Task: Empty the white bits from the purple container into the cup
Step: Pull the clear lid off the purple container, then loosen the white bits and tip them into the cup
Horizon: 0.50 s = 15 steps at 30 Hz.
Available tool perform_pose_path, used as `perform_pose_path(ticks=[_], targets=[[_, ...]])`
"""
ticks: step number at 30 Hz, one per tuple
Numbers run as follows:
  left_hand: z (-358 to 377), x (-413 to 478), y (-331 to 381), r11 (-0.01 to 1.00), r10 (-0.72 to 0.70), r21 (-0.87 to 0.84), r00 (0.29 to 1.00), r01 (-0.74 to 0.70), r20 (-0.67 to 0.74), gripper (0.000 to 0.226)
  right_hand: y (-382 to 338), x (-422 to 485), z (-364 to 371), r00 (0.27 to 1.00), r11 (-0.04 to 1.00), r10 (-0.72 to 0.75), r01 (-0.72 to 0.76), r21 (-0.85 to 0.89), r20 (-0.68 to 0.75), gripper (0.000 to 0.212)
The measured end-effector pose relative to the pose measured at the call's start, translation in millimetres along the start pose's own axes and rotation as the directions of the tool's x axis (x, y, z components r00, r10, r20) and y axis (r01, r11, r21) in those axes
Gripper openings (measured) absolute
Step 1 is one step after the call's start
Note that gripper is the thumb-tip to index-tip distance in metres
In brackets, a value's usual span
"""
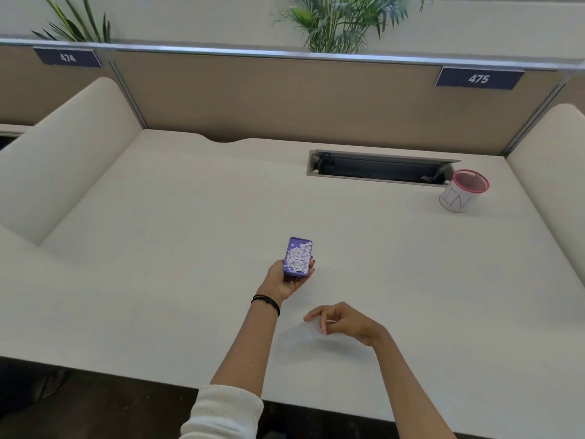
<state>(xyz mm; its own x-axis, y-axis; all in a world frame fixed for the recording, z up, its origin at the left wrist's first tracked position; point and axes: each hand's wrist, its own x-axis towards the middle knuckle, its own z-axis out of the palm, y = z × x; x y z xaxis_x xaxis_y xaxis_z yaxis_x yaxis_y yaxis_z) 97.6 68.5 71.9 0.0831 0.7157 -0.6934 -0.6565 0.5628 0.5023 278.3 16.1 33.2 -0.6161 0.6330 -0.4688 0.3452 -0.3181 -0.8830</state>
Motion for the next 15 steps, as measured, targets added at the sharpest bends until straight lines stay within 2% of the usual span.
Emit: perform_pose_path(ticks=[6, 10, 15], targets=[[-1.2, -8.1, -6.5, 1.000, 0.002, -0.021, 1.000, -0.001, 0.029, 0.042, 12.0, -0.7, 8.7, 0.998, 0.996, 0.009, -0.015, -0.089, -0.058, 0.034], [-2.4, -8.7, -9.2, 0.998, 0.003, -0.058, 0.998, 0.001, 0.068, 0.040, 16.4, 1.4, 12.2, 0.995, 0.965, 0.007, -0.032, -0.259, -0.096, 0.031], [-3.6, -9.2, -11.5, 0.996, -0.020, -0.082, 0.997, 0.026, 0.070, 0.033, 14.8, 7.2, 17.8, 0.989, 0.864, -0.065, -0.009, -0.503, -0.129, 0.050]])
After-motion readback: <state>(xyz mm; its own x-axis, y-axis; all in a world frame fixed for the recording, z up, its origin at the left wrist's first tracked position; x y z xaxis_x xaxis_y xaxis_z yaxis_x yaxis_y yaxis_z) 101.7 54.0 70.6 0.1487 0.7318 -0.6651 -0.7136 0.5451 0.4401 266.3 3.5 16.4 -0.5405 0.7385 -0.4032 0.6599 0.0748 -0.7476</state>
